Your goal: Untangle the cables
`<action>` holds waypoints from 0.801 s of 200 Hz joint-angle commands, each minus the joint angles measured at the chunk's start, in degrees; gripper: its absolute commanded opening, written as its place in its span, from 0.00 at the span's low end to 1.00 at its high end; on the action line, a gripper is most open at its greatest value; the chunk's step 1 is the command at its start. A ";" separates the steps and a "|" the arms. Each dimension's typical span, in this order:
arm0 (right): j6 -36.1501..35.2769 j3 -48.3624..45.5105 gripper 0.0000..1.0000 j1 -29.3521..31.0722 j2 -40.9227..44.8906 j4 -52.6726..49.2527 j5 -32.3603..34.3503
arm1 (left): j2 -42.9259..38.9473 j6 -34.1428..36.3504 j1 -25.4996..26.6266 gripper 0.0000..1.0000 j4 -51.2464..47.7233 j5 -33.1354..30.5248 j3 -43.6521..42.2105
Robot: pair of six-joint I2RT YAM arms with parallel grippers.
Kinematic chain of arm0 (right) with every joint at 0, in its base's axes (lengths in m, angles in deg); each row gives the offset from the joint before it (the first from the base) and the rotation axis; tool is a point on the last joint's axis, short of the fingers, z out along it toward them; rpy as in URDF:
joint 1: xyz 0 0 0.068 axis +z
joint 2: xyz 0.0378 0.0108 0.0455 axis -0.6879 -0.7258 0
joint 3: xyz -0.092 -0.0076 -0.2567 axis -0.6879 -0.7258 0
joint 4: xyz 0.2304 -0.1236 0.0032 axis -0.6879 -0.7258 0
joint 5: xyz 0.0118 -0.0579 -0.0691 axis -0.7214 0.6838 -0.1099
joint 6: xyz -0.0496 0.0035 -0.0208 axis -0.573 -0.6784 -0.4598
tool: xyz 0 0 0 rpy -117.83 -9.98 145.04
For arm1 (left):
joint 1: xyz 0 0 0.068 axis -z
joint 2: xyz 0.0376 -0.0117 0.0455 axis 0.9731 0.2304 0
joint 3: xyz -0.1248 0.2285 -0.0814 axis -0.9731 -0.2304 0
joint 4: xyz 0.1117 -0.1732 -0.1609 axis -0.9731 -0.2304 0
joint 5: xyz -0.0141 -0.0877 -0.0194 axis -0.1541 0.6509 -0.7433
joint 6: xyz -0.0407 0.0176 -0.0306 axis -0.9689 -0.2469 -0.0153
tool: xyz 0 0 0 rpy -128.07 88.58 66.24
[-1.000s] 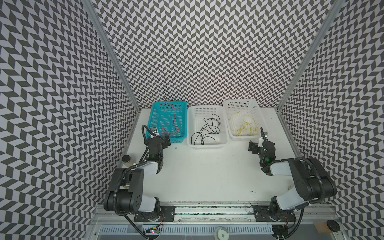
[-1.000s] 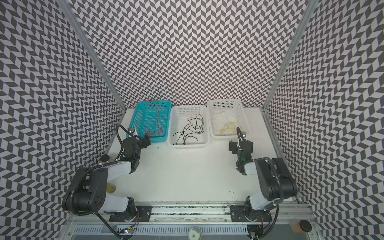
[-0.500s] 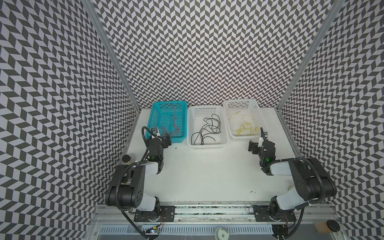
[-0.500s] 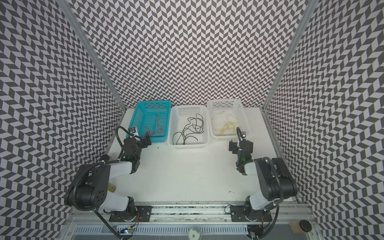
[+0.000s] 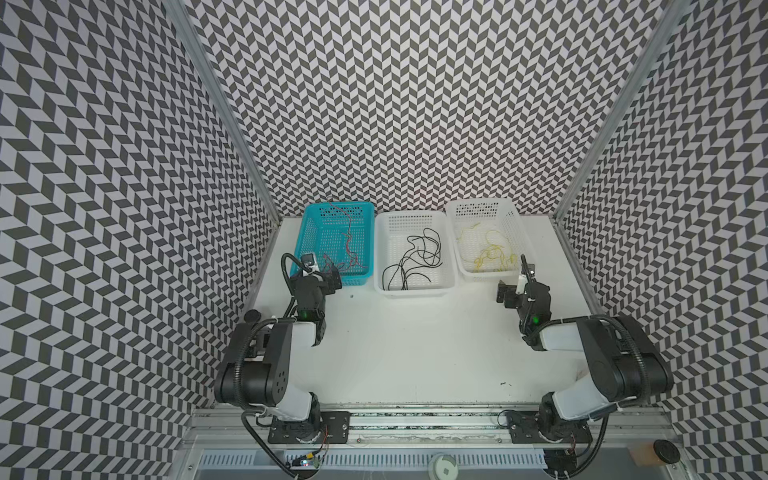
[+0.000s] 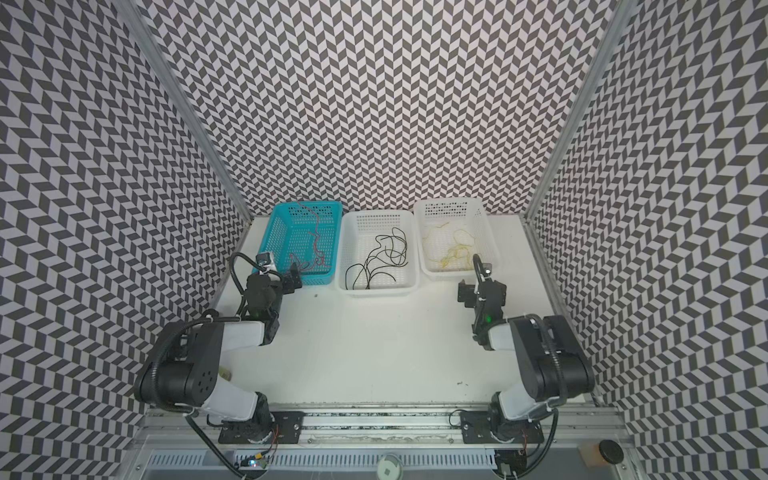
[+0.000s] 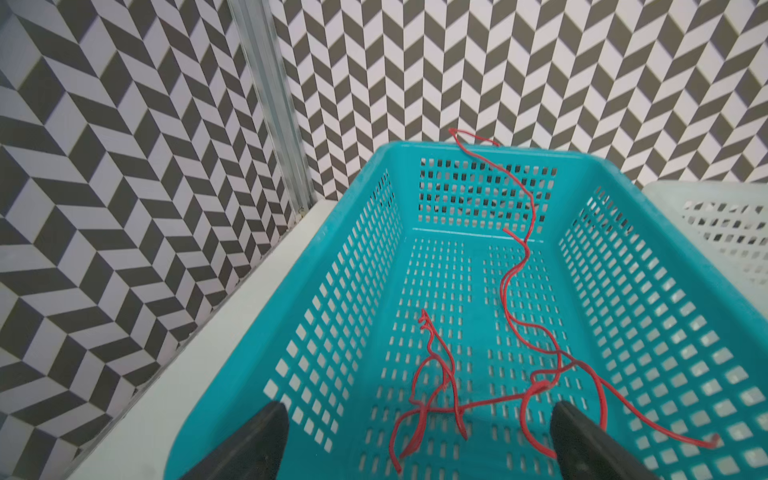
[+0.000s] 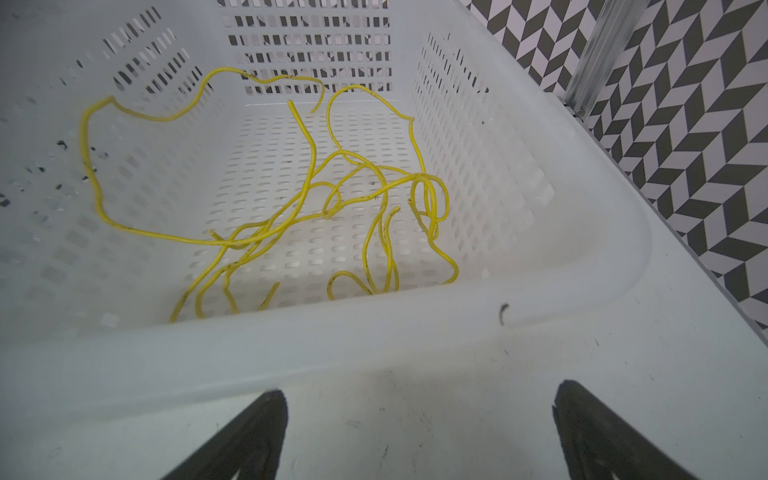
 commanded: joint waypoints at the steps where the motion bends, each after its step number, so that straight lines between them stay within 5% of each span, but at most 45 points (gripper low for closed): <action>1: -1.06 -0.09 1.00 -0.02 -0.35 3.57 -0.21 | 1.22 -0.39 -0.57 1.00 -5.46 0.99 -1.09; 160: -1.08 -0.03 1.00 -0.01 -0.37 3.48 -0.21 | 1.62 -0.43 -0.64 1.00 -4.22 1.14 -1.17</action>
